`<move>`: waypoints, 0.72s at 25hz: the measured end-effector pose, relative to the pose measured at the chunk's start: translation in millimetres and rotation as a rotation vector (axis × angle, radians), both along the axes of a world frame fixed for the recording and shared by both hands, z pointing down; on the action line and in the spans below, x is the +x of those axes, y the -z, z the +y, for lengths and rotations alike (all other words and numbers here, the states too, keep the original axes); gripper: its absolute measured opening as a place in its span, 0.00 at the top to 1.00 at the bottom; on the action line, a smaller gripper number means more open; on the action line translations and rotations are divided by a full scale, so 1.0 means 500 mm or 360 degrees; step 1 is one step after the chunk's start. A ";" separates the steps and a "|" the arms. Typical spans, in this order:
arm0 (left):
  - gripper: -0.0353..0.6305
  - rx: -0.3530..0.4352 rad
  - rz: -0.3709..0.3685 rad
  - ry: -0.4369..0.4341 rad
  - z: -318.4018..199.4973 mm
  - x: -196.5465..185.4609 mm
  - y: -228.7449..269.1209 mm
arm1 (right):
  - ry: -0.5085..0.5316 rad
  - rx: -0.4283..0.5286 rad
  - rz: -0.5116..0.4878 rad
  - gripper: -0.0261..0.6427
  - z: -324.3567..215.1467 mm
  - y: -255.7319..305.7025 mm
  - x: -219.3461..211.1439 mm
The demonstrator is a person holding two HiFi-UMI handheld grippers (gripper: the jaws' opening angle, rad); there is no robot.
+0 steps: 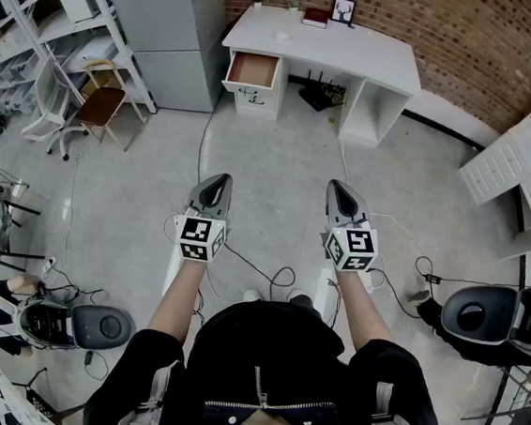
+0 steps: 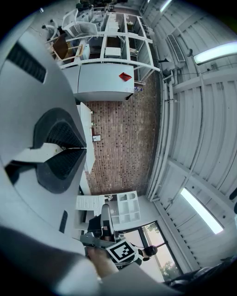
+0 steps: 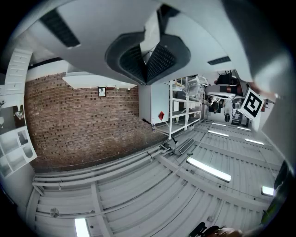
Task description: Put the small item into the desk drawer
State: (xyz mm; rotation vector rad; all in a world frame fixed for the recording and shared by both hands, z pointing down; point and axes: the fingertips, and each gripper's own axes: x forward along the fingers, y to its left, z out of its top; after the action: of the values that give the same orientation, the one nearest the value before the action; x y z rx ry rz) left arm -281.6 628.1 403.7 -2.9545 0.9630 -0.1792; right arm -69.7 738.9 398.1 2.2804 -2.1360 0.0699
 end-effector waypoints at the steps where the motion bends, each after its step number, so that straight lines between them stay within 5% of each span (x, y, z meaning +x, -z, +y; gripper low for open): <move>1: 0.91 0.0002 0.0004 -0.0001 -0.002 0.003 0.002 | 0.0007 0.0016 -0.0012 0.96 -0.004 0.001 0.003; 18: 0.91 -0.0016 0.0012 -0.0060 -0.037 -0.012 -0.016 | -0.0001 -0.0030 -0.0038 0.95 -0.040 -0.017 -0.024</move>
State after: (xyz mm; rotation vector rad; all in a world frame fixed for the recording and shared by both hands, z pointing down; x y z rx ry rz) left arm -287.3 609.4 411.9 -2.9818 0.9094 -0.1723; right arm -81.5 718.9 406.6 2.2814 -2.1369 0.1169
